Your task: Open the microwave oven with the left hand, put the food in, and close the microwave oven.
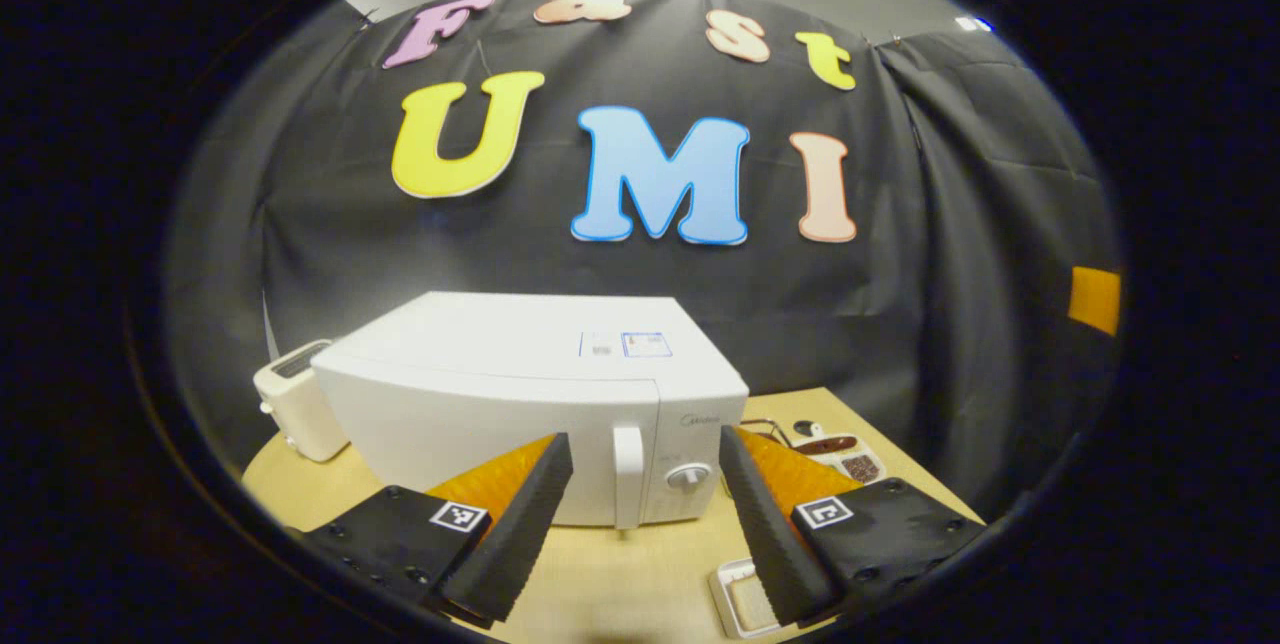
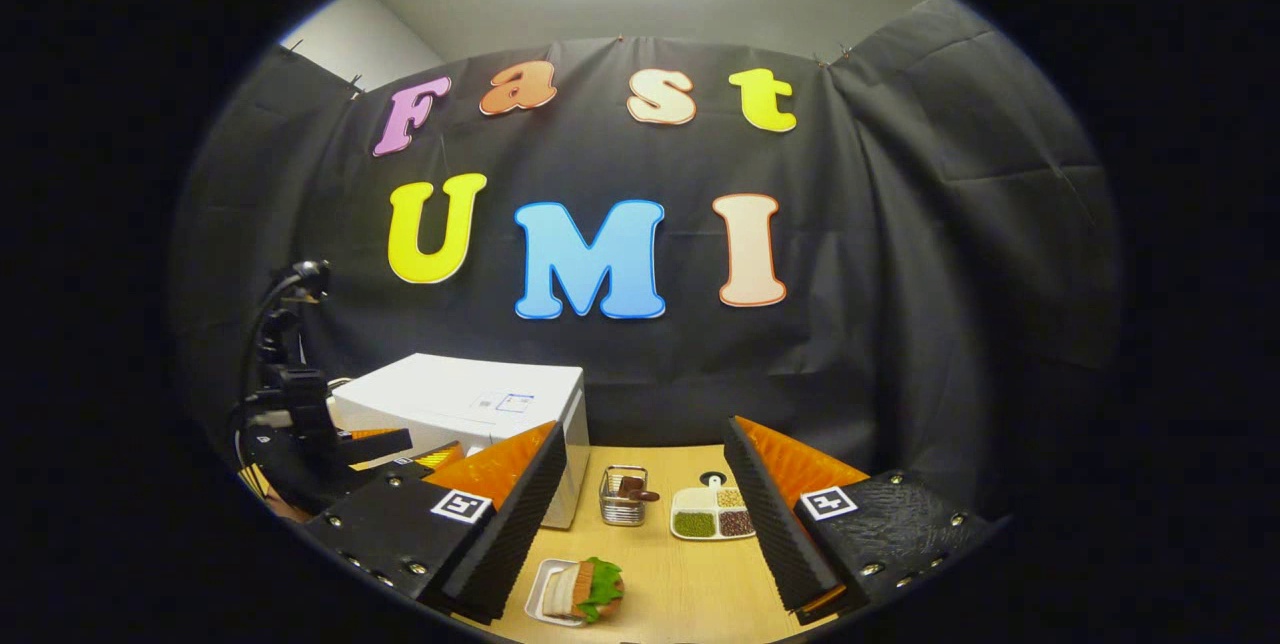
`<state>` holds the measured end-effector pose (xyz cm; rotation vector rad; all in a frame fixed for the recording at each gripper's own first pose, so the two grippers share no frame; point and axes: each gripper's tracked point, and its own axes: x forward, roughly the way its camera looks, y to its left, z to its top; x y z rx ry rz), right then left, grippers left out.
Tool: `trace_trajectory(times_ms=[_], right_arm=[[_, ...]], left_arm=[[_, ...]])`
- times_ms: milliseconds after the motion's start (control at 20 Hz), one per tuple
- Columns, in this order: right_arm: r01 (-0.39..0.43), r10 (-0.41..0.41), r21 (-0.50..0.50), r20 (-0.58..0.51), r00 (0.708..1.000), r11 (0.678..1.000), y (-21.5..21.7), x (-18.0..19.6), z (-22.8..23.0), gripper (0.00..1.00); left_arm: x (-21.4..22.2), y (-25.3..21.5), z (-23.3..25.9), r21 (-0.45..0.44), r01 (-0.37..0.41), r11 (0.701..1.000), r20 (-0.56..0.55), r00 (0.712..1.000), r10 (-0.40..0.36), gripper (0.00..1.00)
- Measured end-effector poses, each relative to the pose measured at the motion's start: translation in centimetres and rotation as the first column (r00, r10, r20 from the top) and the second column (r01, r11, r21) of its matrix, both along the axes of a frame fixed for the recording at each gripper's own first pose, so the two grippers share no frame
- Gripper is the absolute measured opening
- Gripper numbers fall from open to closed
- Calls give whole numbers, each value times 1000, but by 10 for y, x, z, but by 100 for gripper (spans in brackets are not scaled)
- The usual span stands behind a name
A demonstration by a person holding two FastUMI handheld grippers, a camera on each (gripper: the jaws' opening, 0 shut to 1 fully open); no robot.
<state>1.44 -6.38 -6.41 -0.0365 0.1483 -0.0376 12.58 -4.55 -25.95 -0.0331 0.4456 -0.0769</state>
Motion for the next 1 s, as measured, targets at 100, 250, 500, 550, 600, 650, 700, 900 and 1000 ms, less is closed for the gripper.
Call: trace_trajectory(times_ms=[100, 250, 500, 550, 600, 650, 700, 900, 1000], right_arm=[[11, -11, -8, -19, 1000, 1000, -18, 1, -7, 96], [34, -34, -11, -39, 999, 999, -46, 0, -16, 96], [44, -44, 6, -54, 998, 999, -76, -1, -31, 96], [47, -46, 10, -55, 997, 999, -79, -2, -32, 96], [47, -46, 15, -57, 997, 999, -80, -2, -35, 96], [52, -51, 17, -60, 997, 999, -79, -3, -35, 96], [58, -57, 13, -63, 996, 998, -78, -5, -35, 96], [104, -104, 5, -24, 994, 995, -63, -9, -20, 96], [107, -107, 18, -9, 994, 994, -44, -9, -14, 96]], left_arm=[[16, 3, -33, 4, -24, 1000, -61, 998, 24, 94], [35, 3, -69, 4, -42, 999, -115, 992, 42, 85], [44, 2, -87, 87, 17, 996, -142, 990, -5, 34], [43, 2, -88, 101, 40, 994, -147, 989, -25, 33], [42, 1, -88, 95, 44, 994, -147, 989, -30, 23], [41, 0, -86, 88, 43, 995, -150, 988, -29, 19], [41, 1, -86, 88, 43, 995, -159, 987, -29, 13], [33, 0, -86, 60, 75, 995, -197, 978, -62, 13], [1, 4, -82, 71, 127, 989, -195, 975, -111, 12]])
